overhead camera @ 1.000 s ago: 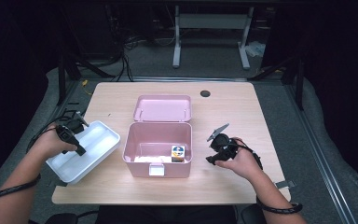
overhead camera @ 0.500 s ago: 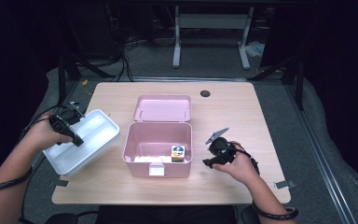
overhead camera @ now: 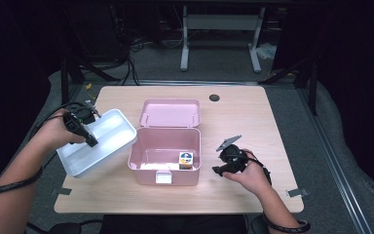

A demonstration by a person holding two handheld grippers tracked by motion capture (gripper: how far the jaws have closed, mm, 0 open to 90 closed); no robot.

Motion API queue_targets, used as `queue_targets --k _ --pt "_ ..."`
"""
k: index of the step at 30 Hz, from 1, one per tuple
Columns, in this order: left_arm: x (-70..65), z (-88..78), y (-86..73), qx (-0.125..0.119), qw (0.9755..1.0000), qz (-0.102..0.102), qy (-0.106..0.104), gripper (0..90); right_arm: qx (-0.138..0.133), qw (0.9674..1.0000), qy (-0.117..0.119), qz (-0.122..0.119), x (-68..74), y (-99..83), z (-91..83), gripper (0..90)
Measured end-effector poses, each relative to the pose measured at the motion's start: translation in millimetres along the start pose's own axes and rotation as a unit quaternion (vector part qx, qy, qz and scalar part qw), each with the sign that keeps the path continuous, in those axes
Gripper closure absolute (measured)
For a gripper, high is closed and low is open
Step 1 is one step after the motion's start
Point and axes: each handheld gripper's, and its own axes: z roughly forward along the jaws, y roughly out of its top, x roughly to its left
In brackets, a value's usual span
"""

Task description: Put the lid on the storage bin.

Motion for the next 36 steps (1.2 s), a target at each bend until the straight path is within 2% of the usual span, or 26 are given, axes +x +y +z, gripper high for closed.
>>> queue_targets --k 2,7,8,9,11,16,17,18,20,28,30,32,35,36 --pt "-5.2 2.1 10.2 -0.001 0.9999 0.011 -0.004 89.5 -0.011 0.9999 -0.004 0.002 -0.1 -1.3 0.2 44.3" --pt "-17.3 5.5 34.5 0.003 0.999 0.043 -0.008 89.5 -0.012 0.9999 -0.006 0.003 -0.8 -4.3 -0.9 44.4" --pt "-19.7 5.7 38.9 0.003 0.9988 0.047 -0.007 89.5 -0.006 1.0 -0.002 0.005 -1.6 -4.8 -2.0 44.3" --pt "-21.3 6.0 42.1 0.003 0.9986 0.052 -0.008 89.5 -0.016 0.9998 -0.002 0.007 -1.8 -5.9 -0.8 44.3" --pt "-26.0 7.3 50.2 0.002 0.9981 0.061 -0.008 89.5 -0.015 0.9998 -0.004 0.01 -2.3 -7.1 -0.9 44.4" --pt "-36.9 12.5 68.9 0.003 0.9962 0.087 -0.012 89.5 -0.015 0.9998 -0.009 0.012 -3.6 -9.3 -0.6 44.4" --pt "-39.9 13.3 73.9 0.006 0.9954 0.095 -0.013 89.5 -0.007 0.9999 -0.007 0.009 -3.9 -9.3 -1.9 44.4" --pt "-41.8 14.0 76.9 0.006 0.9951 0.097 -0.013 89.6 -0.017 0.9998 -0.007 0.013 -3.3 -10.2 -1.2 44.4" --pt "-46.6 15.6 85.2 0.008 0.9938 0.11 -0.015 89.5 -0.017 0.9997 -0.01 0.013 -3.2 -11.1 -2.0 44.4" --pt "-70.4 20.3 119.9 0.016 0.9849 0.172 -0.016 89.6 -0.019 0.9993 -0.018 0.026 -4.9 -21.8 -8.4 44.6" --pt "-76.8 22.3 127.2 0.017 0.9818 0.189 -0.017 89.6 -0.011 0.9993 -0.021 0.029 -5.8 -25.5 -11.1 44.7" --pt "-83.4 24.9 134.1 0.021 0.9784 0.205 -0.018 89.5 -0.017 0.9989 -0.025 0.036 -6.1 -29.8 -11.5 44.7" --pt "-94.2 28.6 143.9 0.022 0.9726 0.23 -0.023 89.6 -0.017 0.9985 -0.029 0.044 -6.7 -35.3 -13.7 44.7" --pt "-97.3 29.9 146.5 0.021 0.9694 0.244 -0.023 89.5 -0.016 0.9984 -0.029 0.046 -6.9 -37.2 -14.7 44.7"
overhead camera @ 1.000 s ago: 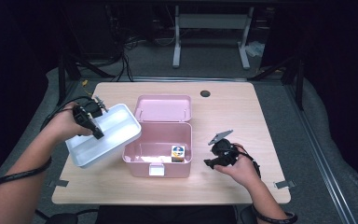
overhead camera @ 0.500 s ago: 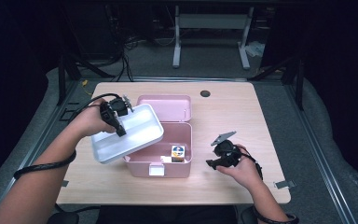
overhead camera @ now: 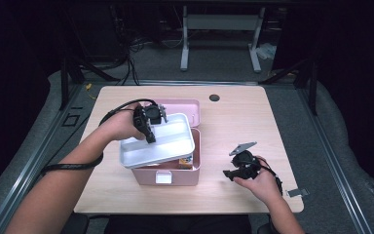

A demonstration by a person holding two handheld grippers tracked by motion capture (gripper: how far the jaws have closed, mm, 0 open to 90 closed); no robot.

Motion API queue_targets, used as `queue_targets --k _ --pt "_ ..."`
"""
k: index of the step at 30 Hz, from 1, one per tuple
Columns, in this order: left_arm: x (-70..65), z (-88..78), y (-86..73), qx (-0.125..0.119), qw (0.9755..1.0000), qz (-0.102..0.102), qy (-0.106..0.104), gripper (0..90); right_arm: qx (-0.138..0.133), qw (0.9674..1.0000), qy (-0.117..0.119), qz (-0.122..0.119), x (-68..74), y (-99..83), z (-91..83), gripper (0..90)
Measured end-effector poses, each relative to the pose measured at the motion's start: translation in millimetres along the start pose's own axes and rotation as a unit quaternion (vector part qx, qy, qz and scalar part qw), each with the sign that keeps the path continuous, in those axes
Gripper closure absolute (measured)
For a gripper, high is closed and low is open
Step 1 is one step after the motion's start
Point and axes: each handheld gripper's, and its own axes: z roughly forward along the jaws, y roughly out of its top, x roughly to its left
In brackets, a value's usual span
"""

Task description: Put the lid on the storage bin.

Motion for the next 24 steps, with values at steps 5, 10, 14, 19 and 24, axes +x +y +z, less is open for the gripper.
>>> queue_targets --k 5,10,14,19,24 --pt "-5.8 6.6 14.9 0.004 0.9992 0.04 -0.003 89.6 0.002 0.9999 -0.006 0.008 -0.6 -6.8 -3.2 44.7" --pt "-7.6 13.2 19.5 0.015 0.9981 0.059 -0.008 89.5 -0.001 0.9998 -0.009 0.017 -2.6 -12.9 -6.7 44.7" --pt "-7.9 14.3 19.3 0.015 0.9974 0.071 -0.002 89.5 -0.002 0.9997 -0.006 0.022 -3.4 -15.3 -7.0 44.7" --pt "-11.7 20.1 21.4 0.02 0.9961 0.086 -0.002 89.5 0.0 0.9997 -0.01 0.024 -3.3 -15.7 -7.0 44.7" --pt "-10.3 25.7 20.4 0.019 0.9963 0.083 -0.007 89.4 0.001 0.9996 -0.011 0.026 -3.6 -16.6 -6.8 44.7"
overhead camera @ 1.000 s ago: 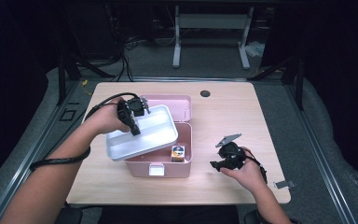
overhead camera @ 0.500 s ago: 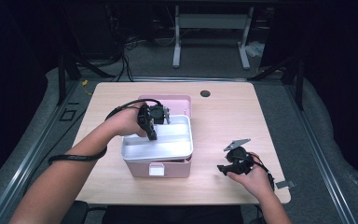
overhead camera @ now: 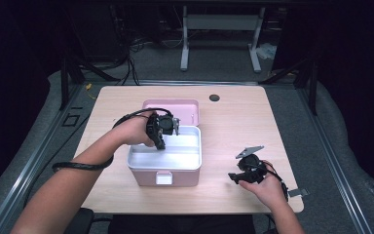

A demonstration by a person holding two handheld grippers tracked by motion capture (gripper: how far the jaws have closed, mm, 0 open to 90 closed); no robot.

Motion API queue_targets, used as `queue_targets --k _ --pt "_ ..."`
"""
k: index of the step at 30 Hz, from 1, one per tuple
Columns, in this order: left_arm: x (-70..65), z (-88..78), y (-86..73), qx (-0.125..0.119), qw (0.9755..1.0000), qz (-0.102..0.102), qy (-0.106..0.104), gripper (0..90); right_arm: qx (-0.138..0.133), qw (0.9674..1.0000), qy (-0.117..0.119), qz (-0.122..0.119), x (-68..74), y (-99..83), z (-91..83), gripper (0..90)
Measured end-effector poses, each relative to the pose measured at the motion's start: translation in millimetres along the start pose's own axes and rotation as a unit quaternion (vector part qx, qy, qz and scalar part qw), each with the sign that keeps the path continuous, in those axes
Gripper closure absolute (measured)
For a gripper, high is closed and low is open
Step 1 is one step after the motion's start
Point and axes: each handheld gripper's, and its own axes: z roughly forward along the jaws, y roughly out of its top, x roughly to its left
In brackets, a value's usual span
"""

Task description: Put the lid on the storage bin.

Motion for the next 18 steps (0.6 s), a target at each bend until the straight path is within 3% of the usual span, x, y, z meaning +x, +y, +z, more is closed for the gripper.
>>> queue_targets --k 18 --pt "2.1 11.9 6.5 0.009 0.9999 0.006 0.002 89.1 -0.002 1.0 0.003 0.001 0.5 0.9 1.0 44.7"
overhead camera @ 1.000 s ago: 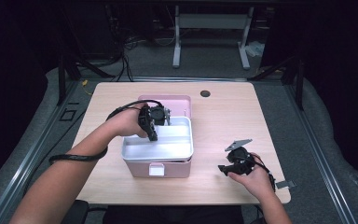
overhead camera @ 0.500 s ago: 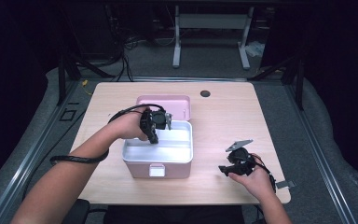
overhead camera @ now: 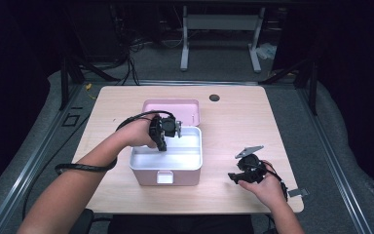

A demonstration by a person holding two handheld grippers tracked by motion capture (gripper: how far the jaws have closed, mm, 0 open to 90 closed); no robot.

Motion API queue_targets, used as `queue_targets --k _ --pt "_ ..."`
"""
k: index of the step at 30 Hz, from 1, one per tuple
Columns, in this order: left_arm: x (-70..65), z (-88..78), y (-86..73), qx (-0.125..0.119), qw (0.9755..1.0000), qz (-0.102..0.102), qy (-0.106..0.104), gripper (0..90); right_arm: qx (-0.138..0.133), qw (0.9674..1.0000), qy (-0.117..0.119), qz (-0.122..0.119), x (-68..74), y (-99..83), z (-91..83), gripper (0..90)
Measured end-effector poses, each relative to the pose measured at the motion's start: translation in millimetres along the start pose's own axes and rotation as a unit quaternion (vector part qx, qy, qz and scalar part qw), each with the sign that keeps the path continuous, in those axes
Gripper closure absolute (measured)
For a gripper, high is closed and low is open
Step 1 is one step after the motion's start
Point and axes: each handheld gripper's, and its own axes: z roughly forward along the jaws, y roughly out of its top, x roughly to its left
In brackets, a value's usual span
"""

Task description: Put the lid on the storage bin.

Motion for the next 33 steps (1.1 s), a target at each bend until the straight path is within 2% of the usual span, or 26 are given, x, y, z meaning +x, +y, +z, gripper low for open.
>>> queue_targets --k 5,9,11,13,16,18,21,26,31,33 --pt "0.2 2.4 2.8 -0.015 0.9999 0.003 0.003 88.6 0.0 1.0 0.0 -0.003 -0.3 1.9 1.0 44.7" --pt "0.4 3.0 1.4 -0.024 0.9997 -0.007 0.002 88.7 0.0 1.0 0.004 -0.006 -0.1 6.0 3.3 44.7" --pt "1.1 2.5 -1.1 -0.035 0.9992 -0.019 0.003 87.2 -0.001 0.9999 0.007 -0.01 -0.4 8.5 5.0 44.7" --pt "1.2 -1.0 -5.3 -0.044 0.9986 -0.028 0.01 81.9 -0.001 0.9999 0.008 -0.012 -0.4 10.5 6.4 44.7" --pt "0.4 -5.8 -13.2 -0.048 0.9973 -0.054 0.013 78.6 -0.002 0.9998 0.015 -0.016 -0.7 13.2 8.7 44.6" --pt "-0.8 -8.5 -19.9 -0.053 0.9962 -0.068 0.016 74.9 0.001 0.9997 0.011 -0.021 -0.7 15.4 9.5 44.5" --pt "-2.1 -11.9 -31.9 -0.059 0.9943 -0.089 0.01 73.6 0.004 0.9996 0.01 -0.026 0.2 19.6 11.8 44.4" --pt "-3.5 -11.0 -51.9 -0.057 0.9911 -0.12 0.012 71.6 0.01 0.9991 0.02 -0.035 3.3 28.8 13.6 44.3" --pt "-3.4 -7.1 -64.9 -0.056 0.9882 -0.142 0.005 71.7 0.012 0.9989 0.034 -0.029 -1.3 42.3 9.6 43.8" --pt "-3.6 -5.4 -66.6 -0.053 0.988 -0.145 0.003 72.1 0.015 0.9991 0.026 -0.029 -3.4 50.1 7.3 43.7"
